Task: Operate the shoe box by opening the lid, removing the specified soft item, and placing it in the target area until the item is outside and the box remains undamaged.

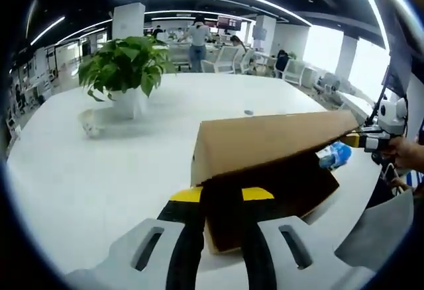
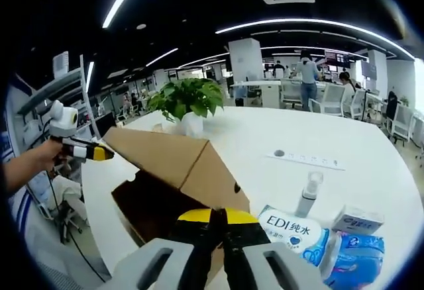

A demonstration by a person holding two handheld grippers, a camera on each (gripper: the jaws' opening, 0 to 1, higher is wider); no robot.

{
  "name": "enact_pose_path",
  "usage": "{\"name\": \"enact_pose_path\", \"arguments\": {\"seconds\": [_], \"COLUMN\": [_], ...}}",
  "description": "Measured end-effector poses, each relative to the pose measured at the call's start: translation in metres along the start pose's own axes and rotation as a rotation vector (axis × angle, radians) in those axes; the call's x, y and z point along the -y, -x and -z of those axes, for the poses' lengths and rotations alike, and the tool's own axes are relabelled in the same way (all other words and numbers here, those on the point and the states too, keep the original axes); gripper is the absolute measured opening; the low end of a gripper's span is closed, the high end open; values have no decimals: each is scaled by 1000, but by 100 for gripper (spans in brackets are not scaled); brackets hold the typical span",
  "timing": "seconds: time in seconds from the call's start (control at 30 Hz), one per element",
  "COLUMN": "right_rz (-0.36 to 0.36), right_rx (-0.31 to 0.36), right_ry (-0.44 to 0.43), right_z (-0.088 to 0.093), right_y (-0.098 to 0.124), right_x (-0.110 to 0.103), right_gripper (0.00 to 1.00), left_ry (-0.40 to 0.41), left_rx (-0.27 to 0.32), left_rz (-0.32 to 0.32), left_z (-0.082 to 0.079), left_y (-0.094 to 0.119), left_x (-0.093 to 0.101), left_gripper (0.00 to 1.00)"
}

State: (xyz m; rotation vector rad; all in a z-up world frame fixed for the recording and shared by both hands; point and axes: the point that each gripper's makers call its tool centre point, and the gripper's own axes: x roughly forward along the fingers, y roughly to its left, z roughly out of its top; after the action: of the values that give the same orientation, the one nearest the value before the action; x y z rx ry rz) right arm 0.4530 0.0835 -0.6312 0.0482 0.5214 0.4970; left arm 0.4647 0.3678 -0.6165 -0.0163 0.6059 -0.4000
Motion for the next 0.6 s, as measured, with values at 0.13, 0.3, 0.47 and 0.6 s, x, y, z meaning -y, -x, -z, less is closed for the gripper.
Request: {"name": "enact_pose_path", "arguments": {"seconds": [0.13,0.3,0.47,0.6], "right_rz": [-1,-2,-7,-13], "right_rx": [-4,-9,-19,-26], "right_ry": [-5,-10,-13,-12], "right_z": [4,10,16,21], "right_y": [1,2,2,2], "right_x": [-2,-4,-5,-7], "right_gripper": [0,0,0,0], "left_ry": [0,-8,-13,-30], "left_rx": [3,-2,-20,-36], "left_rz": [5,13,20,24], "left_z": [2,5,12,18], "left_y": [2,3,4,5], "left_x": [0,1,2,4], "left_gripper": [17,17,18,19]}}
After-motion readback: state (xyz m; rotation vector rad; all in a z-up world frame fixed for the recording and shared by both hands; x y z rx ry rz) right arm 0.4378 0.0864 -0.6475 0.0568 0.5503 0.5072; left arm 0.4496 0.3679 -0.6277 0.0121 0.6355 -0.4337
